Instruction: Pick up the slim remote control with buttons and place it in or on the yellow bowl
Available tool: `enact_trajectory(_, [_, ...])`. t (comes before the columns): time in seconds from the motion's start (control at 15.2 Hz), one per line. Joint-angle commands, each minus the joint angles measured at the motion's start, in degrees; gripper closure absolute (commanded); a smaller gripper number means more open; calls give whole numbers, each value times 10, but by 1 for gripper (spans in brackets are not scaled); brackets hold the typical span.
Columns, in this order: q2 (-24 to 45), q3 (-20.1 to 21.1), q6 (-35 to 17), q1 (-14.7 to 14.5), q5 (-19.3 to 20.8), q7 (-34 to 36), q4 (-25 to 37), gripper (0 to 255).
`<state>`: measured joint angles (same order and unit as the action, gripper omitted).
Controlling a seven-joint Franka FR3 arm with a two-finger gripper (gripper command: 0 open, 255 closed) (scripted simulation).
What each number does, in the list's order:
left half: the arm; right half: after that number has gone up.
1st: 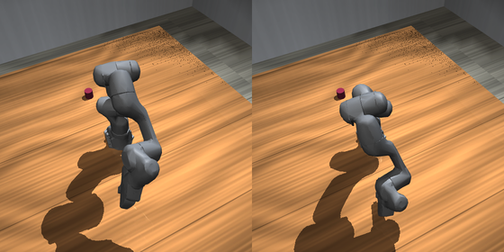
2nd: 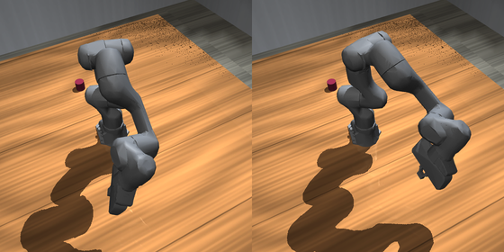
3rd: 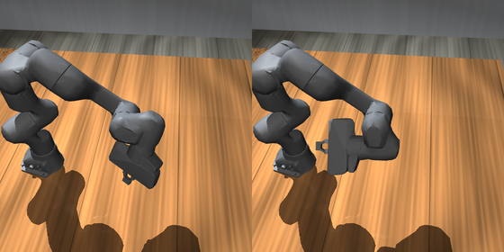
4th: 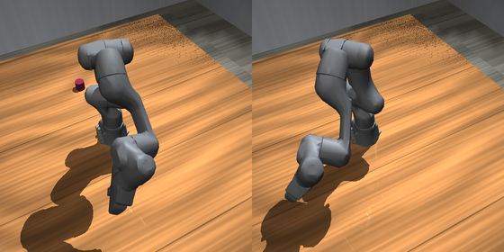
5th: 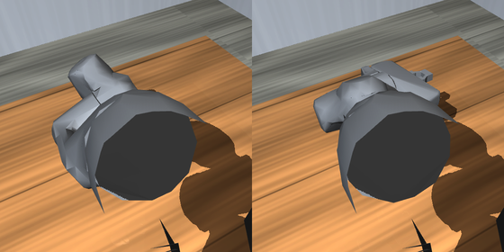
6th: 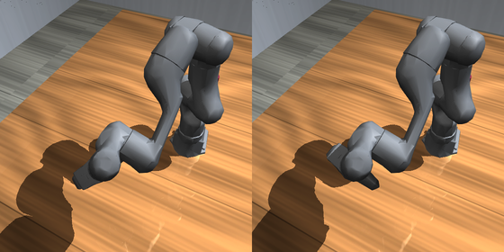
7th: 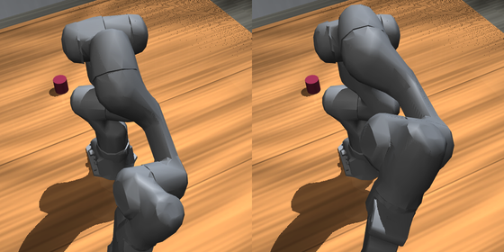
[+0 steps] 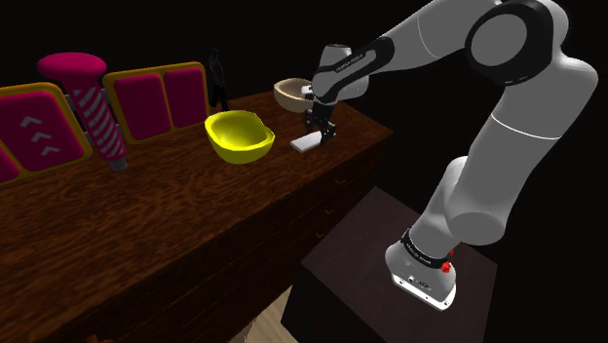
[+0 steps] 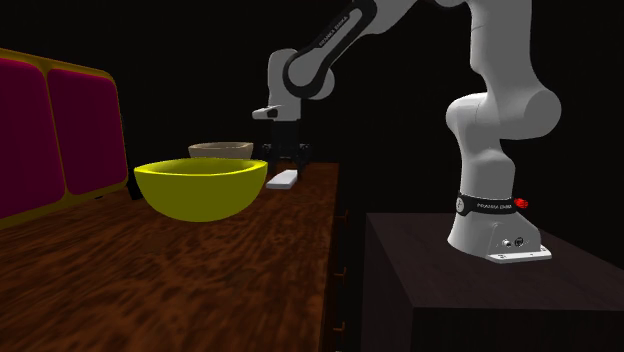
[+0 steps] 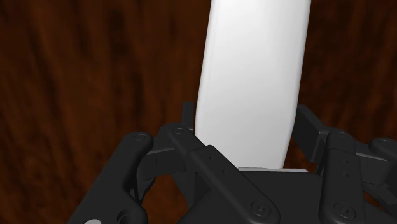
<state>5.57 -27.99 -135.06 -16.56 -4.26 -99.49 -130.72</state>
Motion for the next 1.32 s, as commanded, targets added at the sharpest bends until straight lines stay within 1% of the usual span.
enact_trajectory(0.0, [-11, -1, 14, -1, 8, 6, 5, 255])
enact_trajectory(0.59, [-58, -3, 82, -4, 39, 28, 32, 255])
enact_trajectory(1.25, [-97, 1, 158, -5, 60, 44, 73, 255])
